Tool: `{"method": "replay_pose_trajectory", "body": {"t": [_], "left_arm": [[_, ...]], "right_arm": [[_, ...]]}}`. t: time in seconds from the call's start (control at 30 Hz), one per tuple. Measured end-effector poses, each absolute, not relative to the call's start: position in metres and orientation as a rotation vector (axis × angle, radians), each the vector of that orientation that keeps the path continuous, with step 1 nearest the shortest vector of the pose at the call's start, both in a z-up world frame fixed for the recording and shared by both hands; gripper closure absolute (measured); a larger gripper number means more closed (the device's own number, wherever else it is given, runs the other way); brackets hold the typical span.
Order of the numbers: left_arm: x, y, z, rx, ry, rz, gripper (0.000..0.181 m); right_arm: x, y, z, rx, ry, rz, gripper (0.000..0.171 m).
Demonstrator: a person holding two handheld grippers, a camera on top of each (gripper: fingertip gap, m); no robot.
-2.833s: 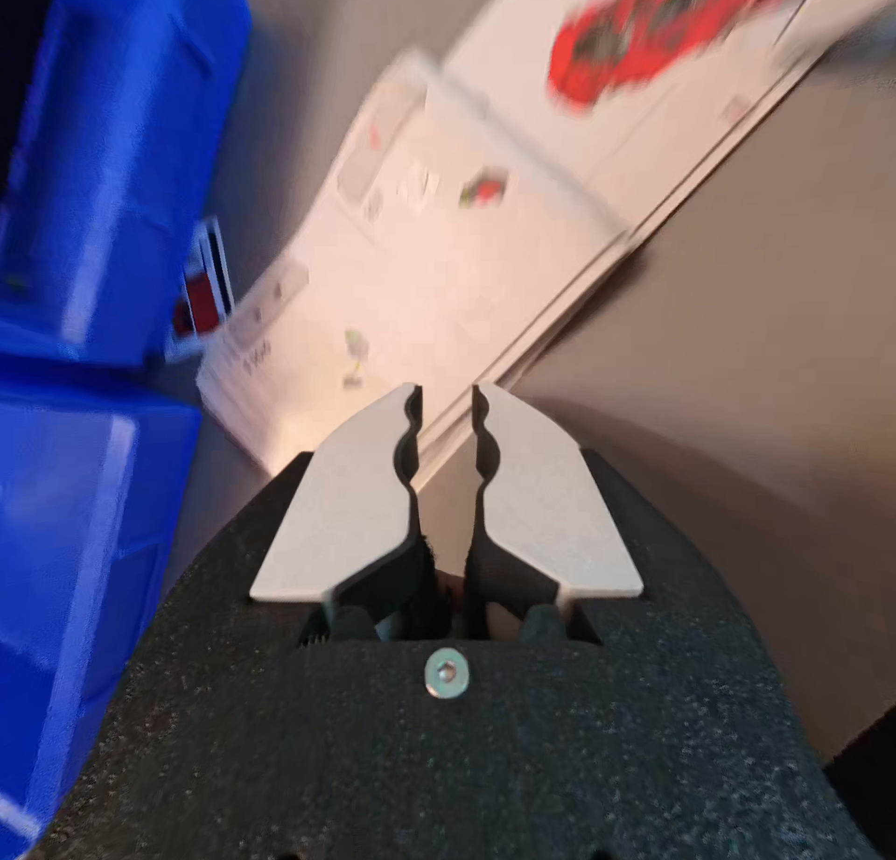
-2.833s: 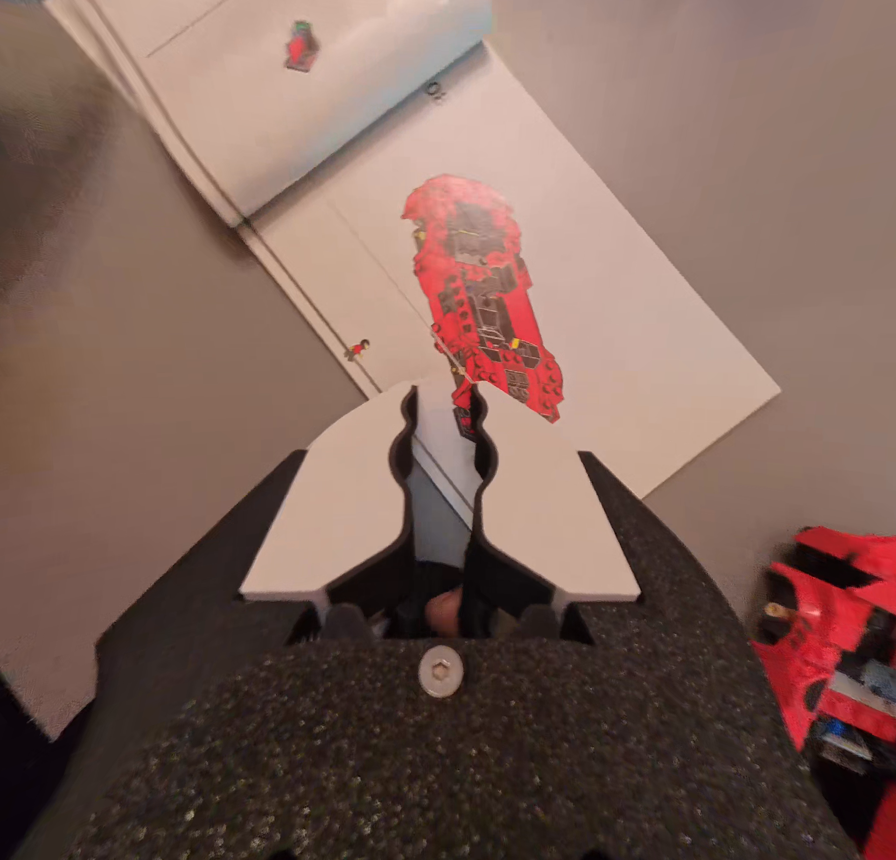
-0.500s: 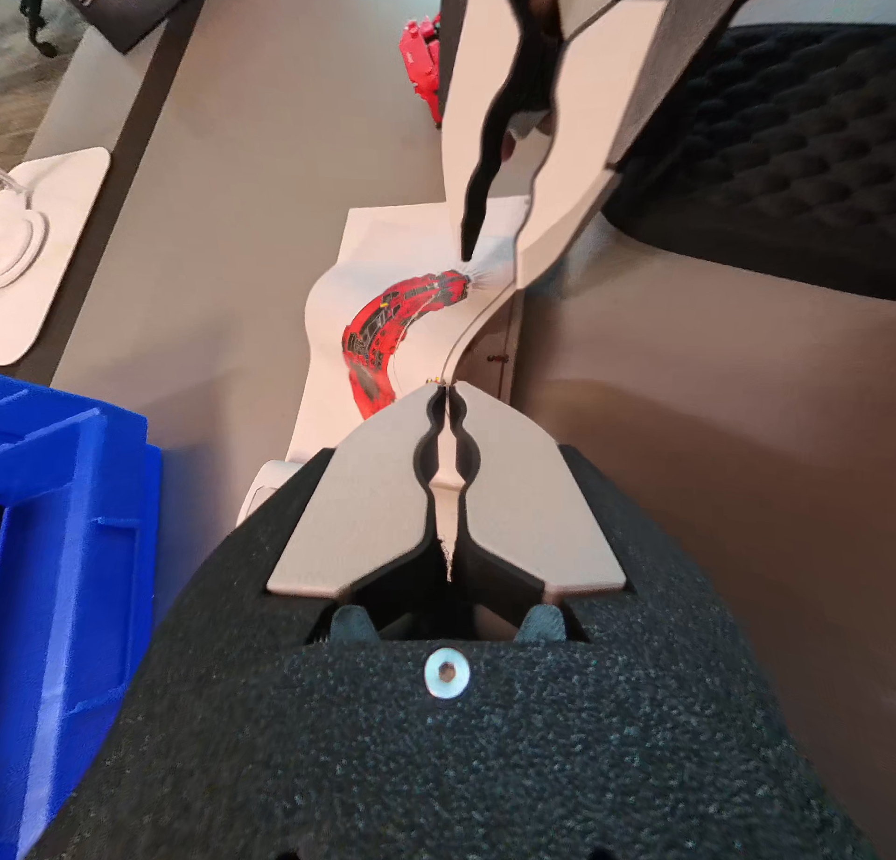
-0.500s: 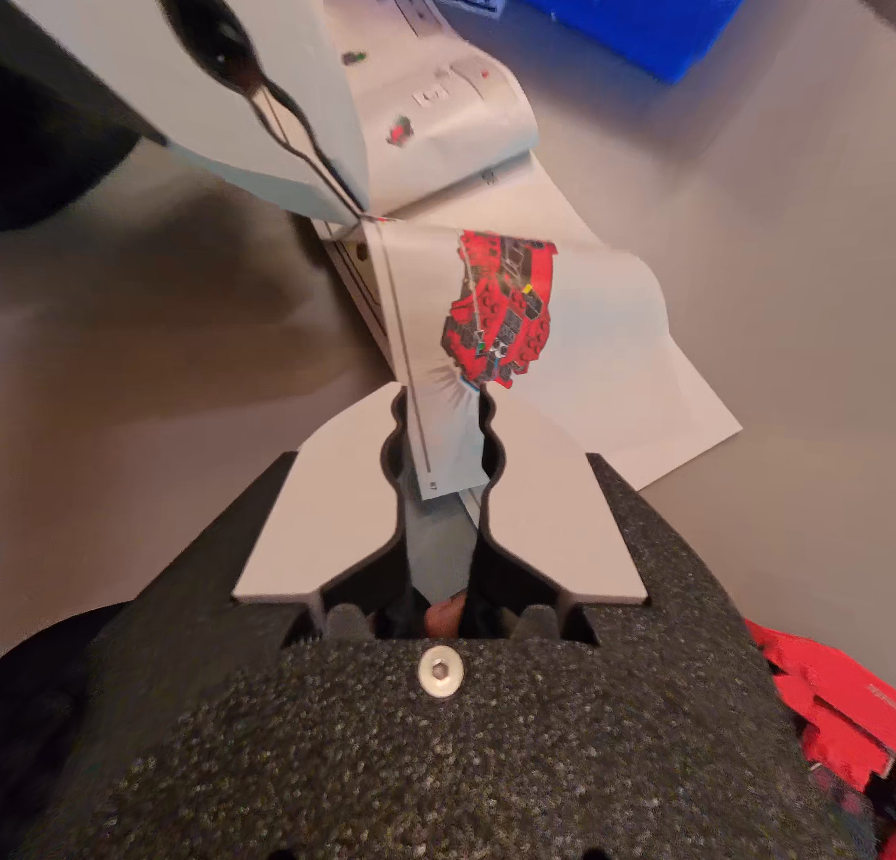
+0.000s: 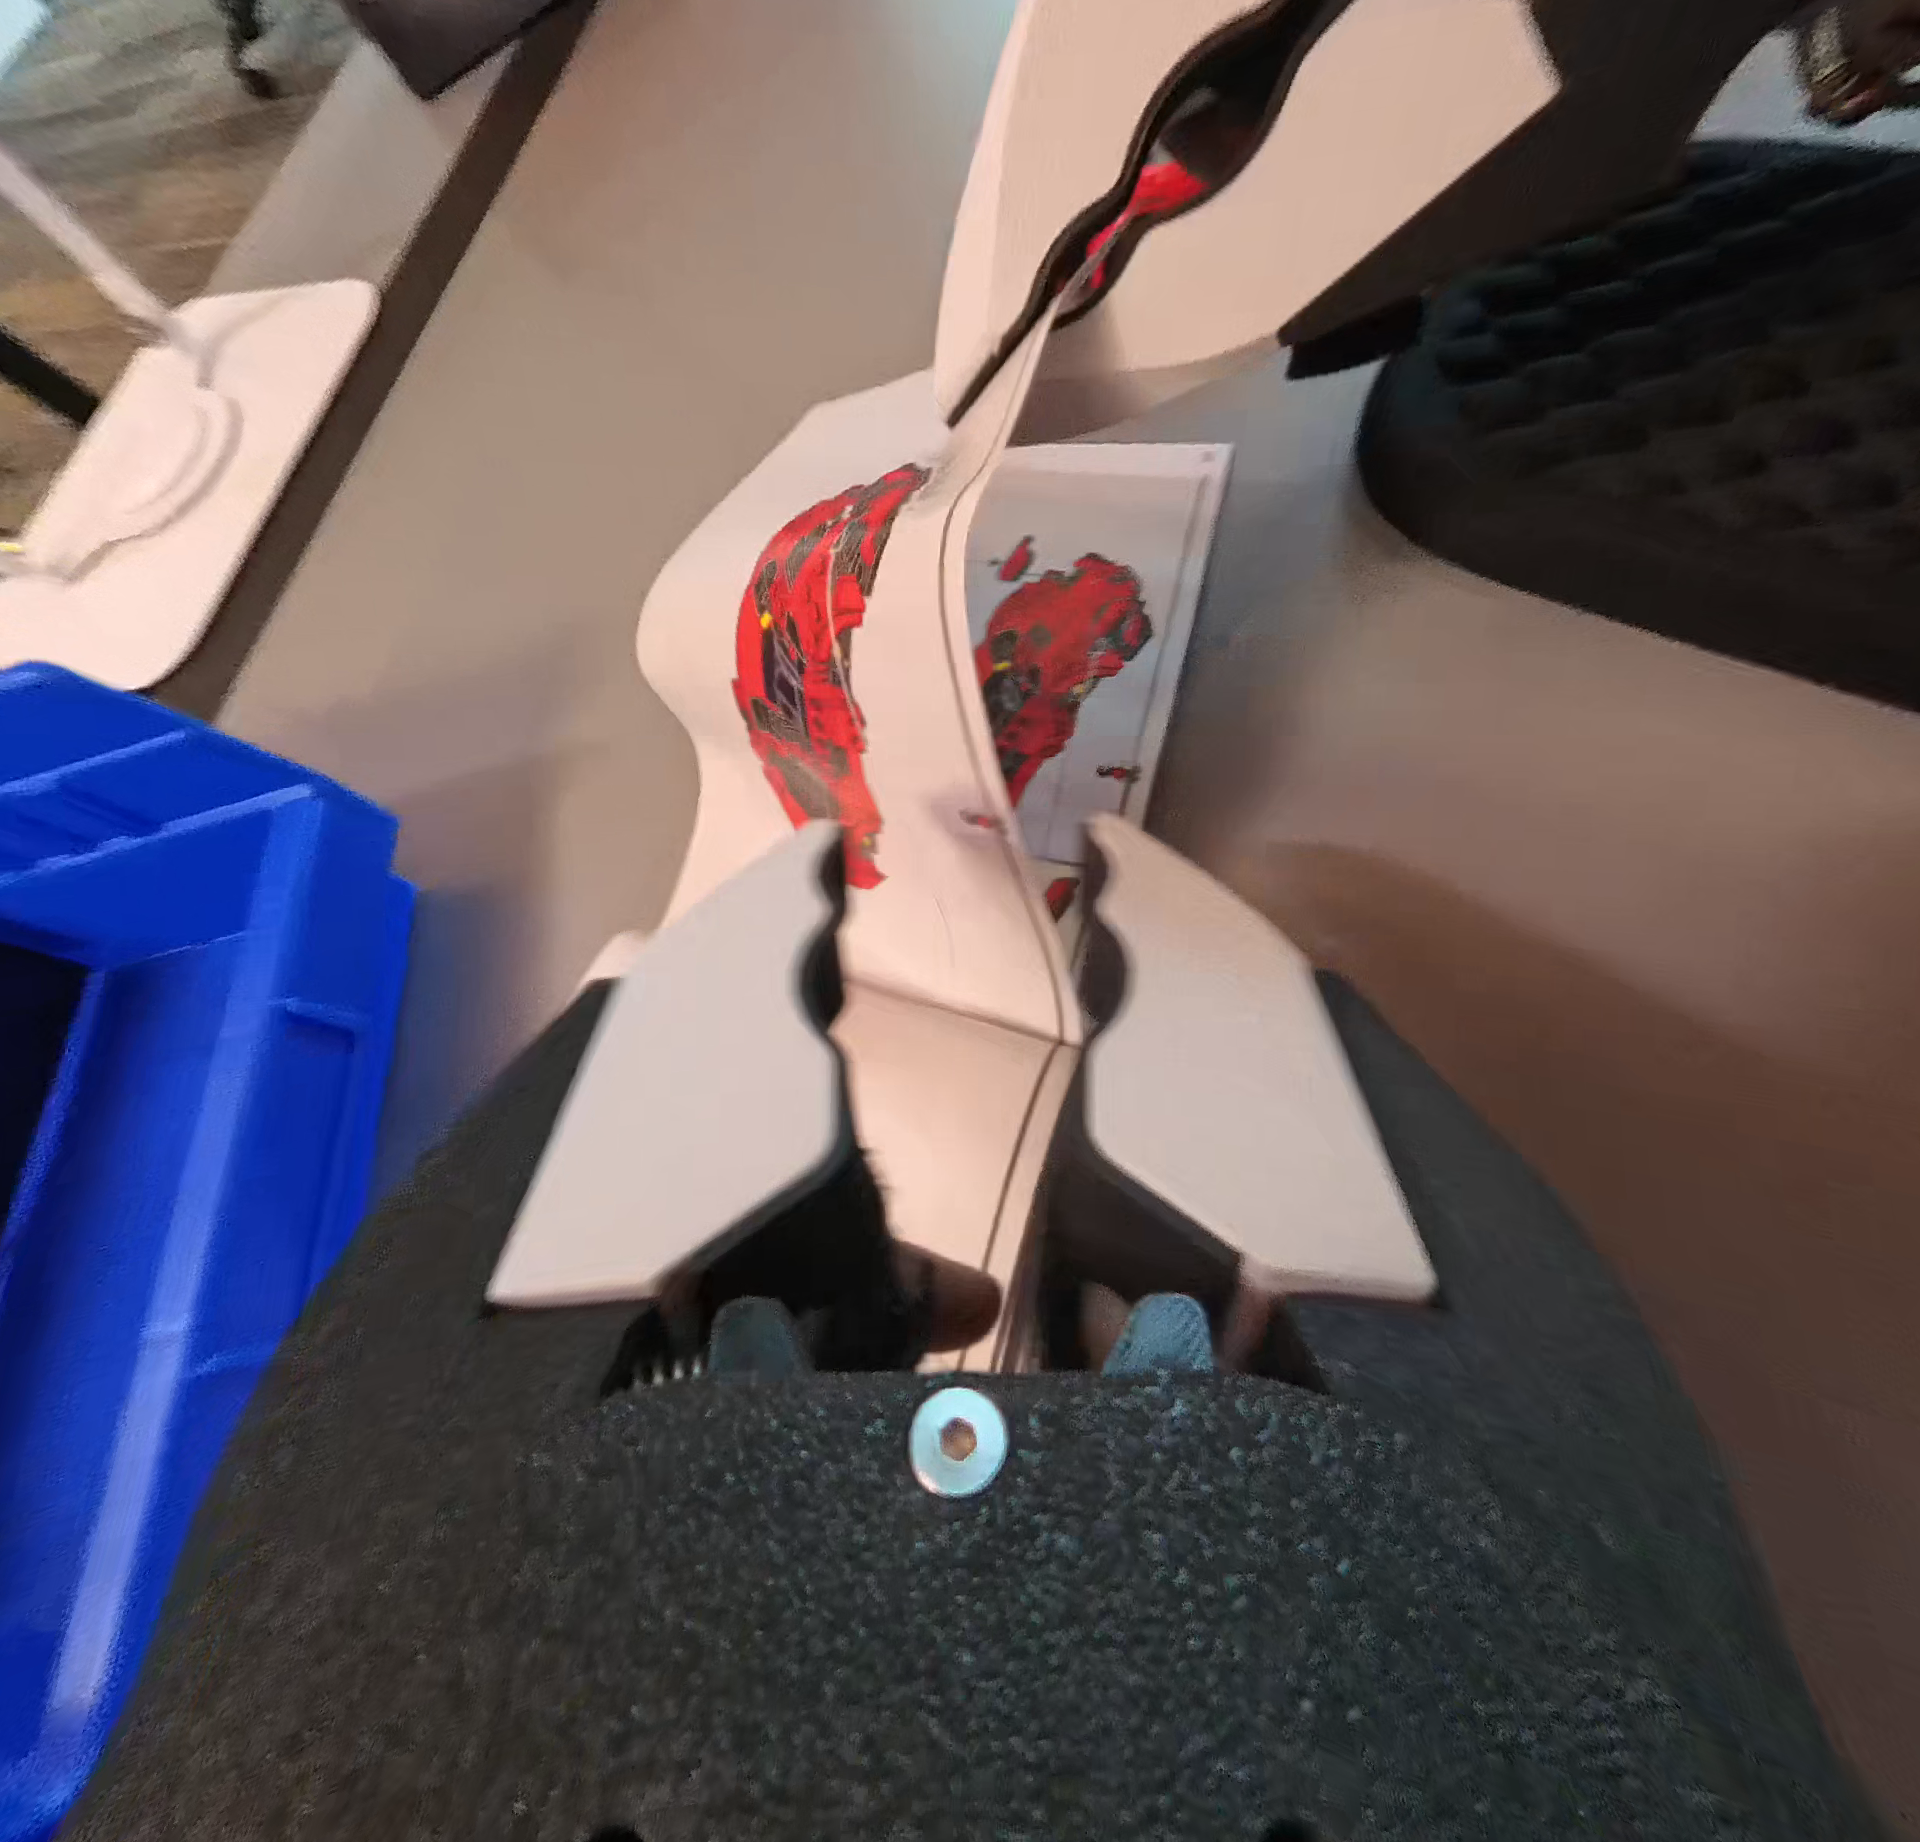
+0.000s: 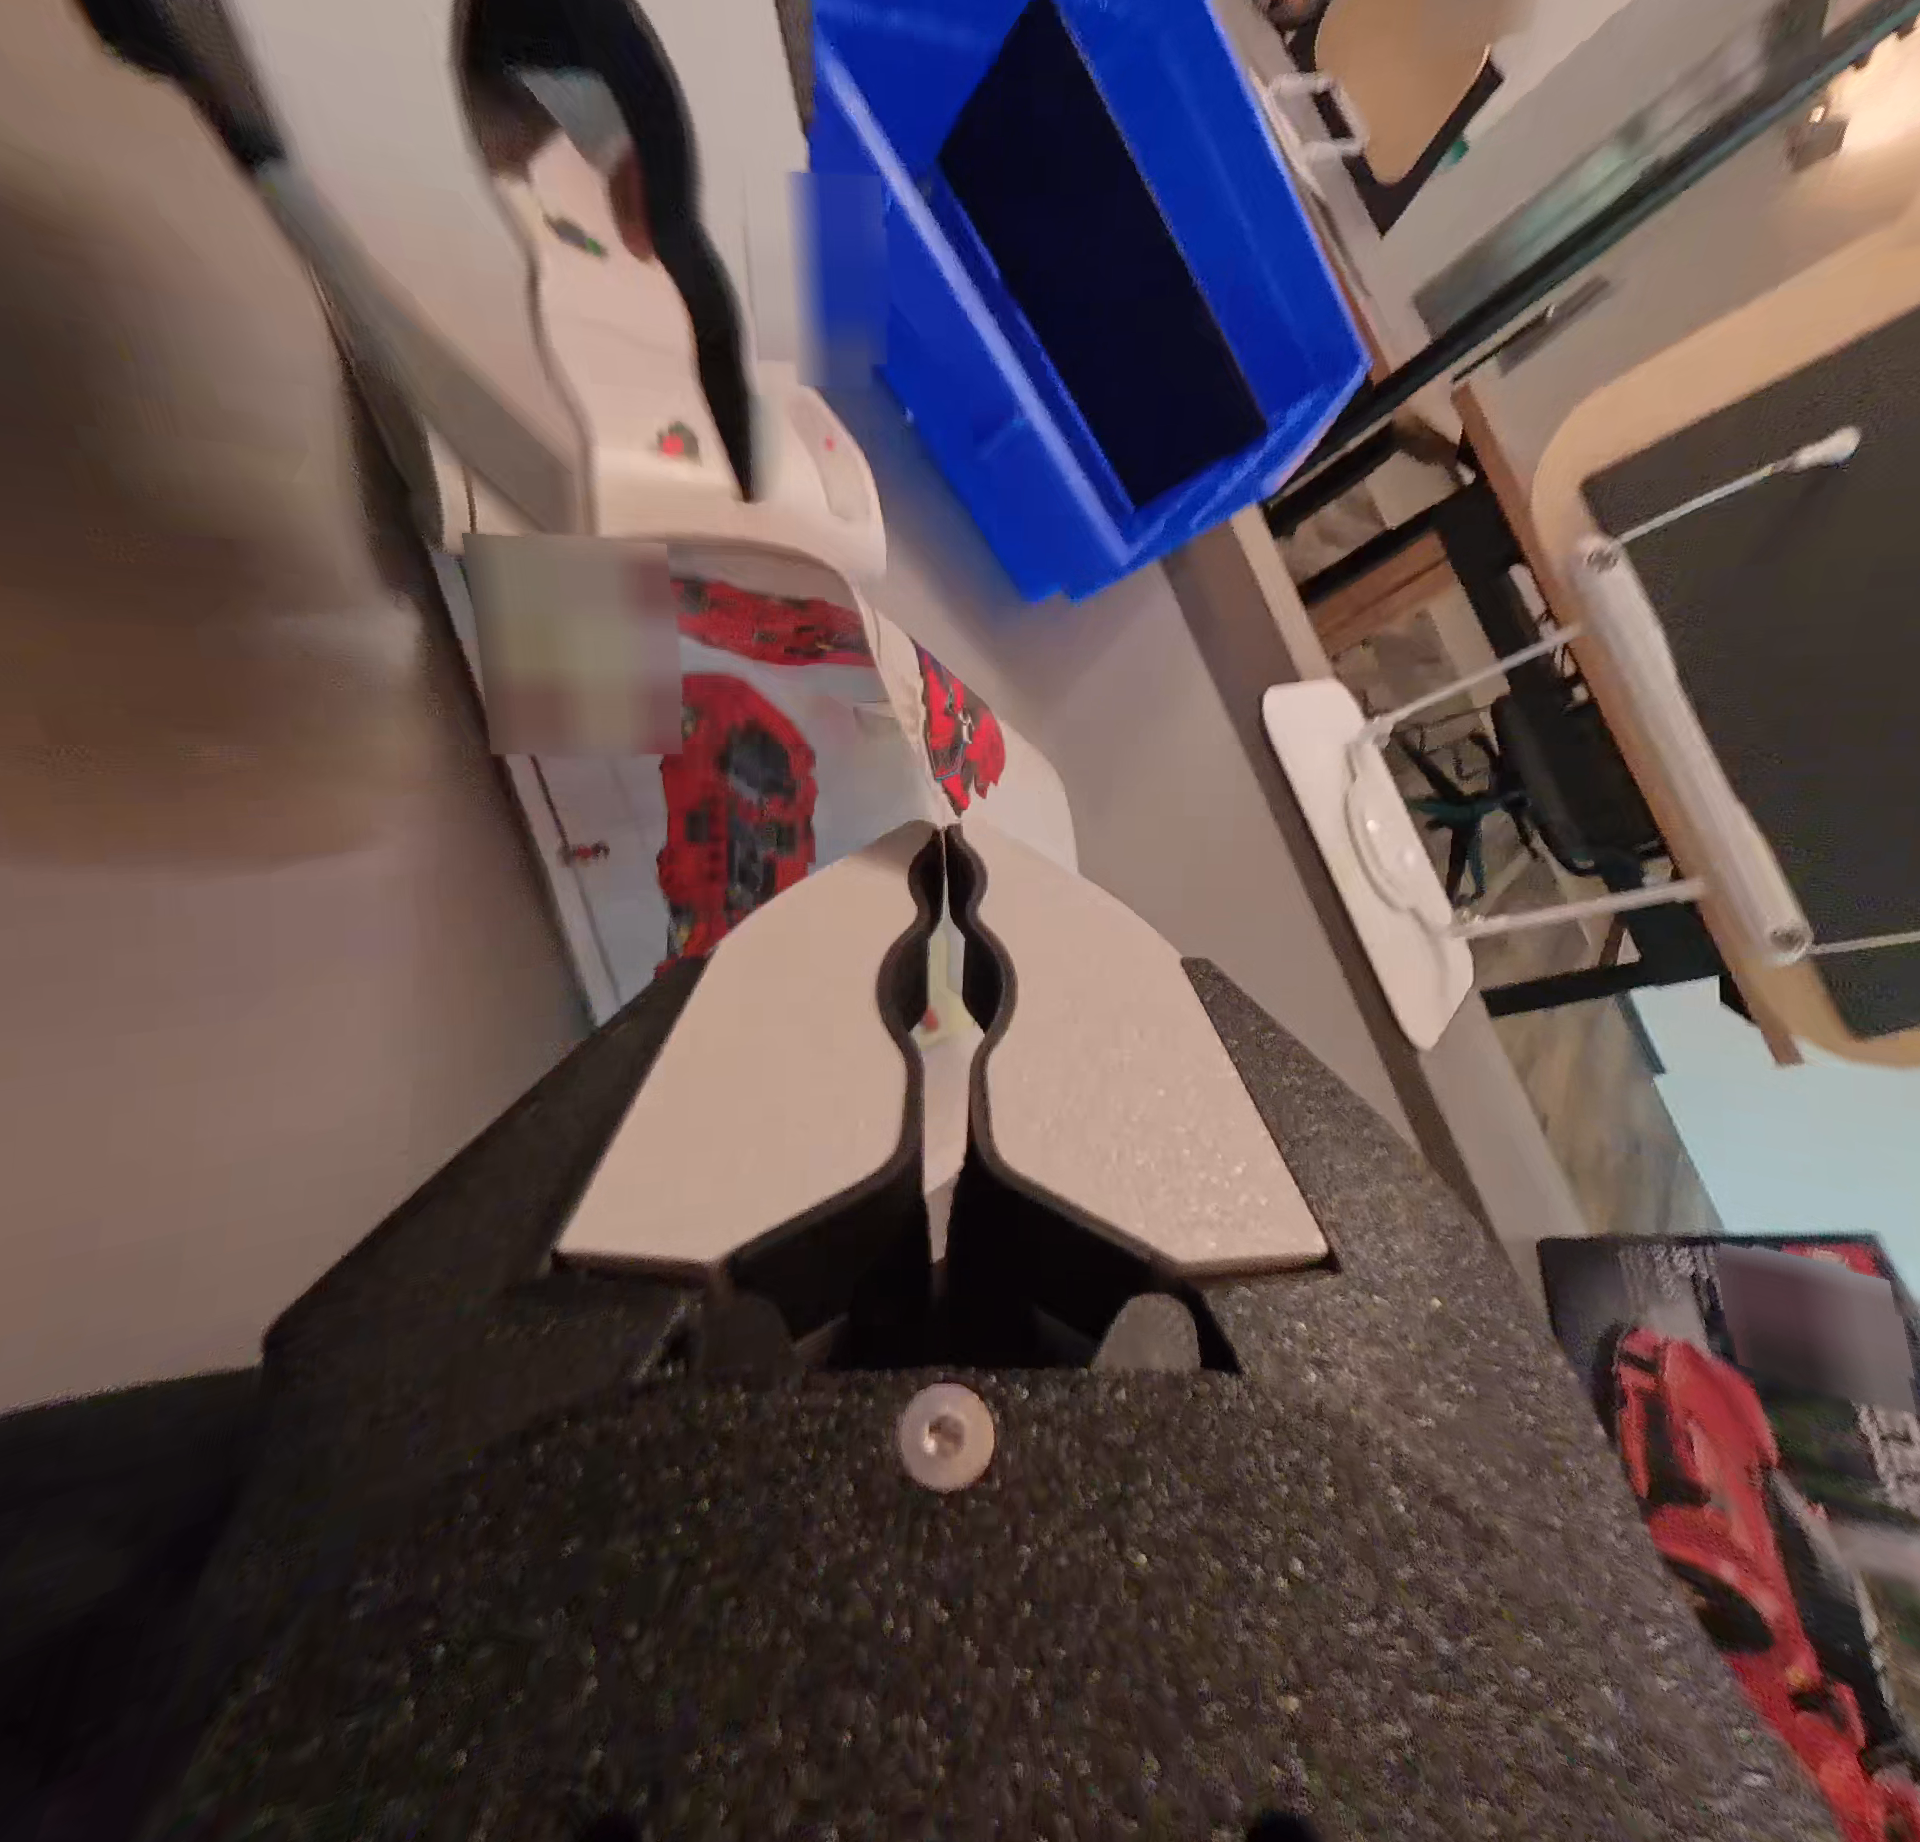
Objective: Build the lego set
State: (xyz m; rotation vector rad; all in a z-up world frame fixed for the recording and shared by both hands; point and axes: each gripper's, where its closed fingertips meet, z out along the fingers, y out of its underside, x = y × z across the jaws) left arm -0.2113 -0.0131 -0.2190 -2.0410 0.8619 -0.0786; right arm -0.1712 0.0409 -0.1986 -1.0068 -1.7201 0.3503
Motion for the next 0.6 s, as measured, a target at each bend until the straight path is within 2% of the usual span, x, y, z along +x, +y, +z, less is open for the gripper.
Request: {"method": "replay_pose_trajectory", "body": {"t": [0.03,0.1,0.13,0.23,0.3,0.37,0.4,0.43,0.47,0.6], "left_arm": [[-0.213,-0.012,-0.217,-2.039,0.853,-0.009,0.121],[-0.207,-0.011,-0.210,-2.015,0.824,0.098,0.106],[-0.207,-0.010,-0.208,-2.001,0.807,0.166,0.109],[-0.232,-0.011,-0.200,-1.973,0.719,0.469,0.153],[-0.250,-0.021,-0.200,-2.004,0.583,0.506,0.181],[-0.267,-0.037,-0.203,-2.049,0.426,0.484,0.181],[-0.277,-0.046,-0.205,-2.072,0.359,0.491,0.181],[-0.283,-0.054,-0.207,-2.087,0.296,0.492,0.181],[-0.289,-0.061,-0.209,-2.093,0.241,0.492,0.181],[-0.301,-0.079,-0.213,-2.082,0.086,0.514,0.181]], "right_arm": [[-0.176,0.037,-0.191,-0.982,-1.721,0.359,0.171],[-0.189,0.026,-0.175,-0.908,-1.732,0.382,0.171],[-0.196,0.017,-0.167,-0.860,-1.745,0.406,0.171],[-0.218,-0.011,-0.149,-0.744,-1.797,0.491,0.171],[-0.228,-0.017,-0.139,-0.746,-1.785,0.591,0.159],[-0.234,-0.010,-0.123,-0.866,-1.685,0.826,0.149],[-0.237,-0.001,-0.120,-0.985,-1.614,0.972,0.152],[-0.242,0.008,-0.126,-1.148,-1.551,1.129,0.164],[-0.249,0.011,-0.142,-1.324,-1.527,1.290,0.171],[-0.274,-0.012,-0.218,-1.726,-1.586,1.580,0.171]]}}
